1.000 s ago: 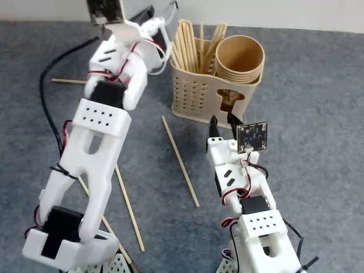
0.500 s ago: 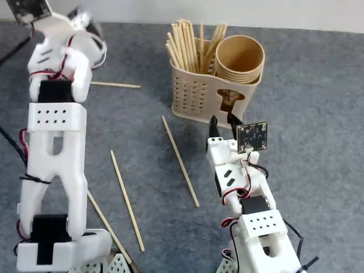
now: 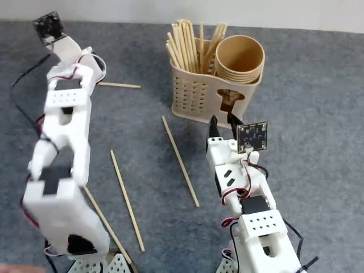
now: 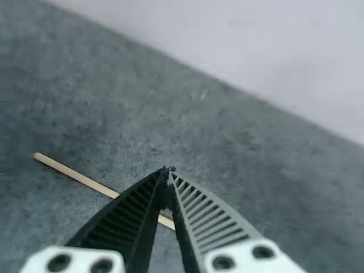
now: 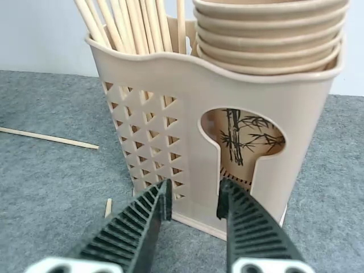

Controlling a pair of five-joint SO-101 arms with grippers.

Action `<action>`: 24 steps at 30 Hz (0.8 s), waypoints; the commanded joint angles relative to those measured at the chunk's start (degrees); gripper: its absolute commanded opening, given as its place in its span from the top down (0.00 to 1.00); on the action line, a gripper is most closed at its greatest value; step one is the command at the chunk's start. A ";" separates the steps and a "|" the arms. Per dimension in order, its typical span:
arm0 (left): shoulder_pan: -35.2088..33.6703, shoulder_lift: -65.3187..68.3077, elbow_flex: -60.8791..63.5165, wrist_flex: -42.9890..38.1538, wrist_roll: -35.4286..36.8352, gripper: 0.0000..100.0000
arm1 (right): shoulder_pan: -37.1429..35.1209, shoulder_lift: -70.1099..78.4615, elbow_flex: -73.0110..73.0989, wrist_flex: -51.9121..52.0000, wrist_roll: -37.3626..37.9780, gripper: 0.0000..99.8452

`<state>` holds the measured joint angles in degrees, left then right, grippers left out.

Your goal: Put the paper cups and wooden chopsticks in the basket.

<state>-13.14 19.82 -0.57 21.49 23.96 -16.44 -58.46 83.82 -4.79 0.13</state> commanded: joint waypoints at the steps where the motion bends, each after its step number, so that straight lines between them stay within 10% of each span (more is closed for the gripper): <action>1: -0.40 9.80 -13.76 2.37 0.26 0.99 | -0.40 -1.45 -0.13 -1.36 0.00 0.86; 13: -0.57 45.58 -56.31 18.64 0.09 0.99 | -0.40 -1.45 -0.13 -1.36 0.00 0.86; 24: -0.48 58.33 -90.77 57.49 0.00 0.99 | -1.98 -1.54 -0.13 -1.36 4.13 0.86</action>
<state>-13.32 78.37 -81.98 68.26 23.87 -17.23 -58.46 83.82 -4.79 2.95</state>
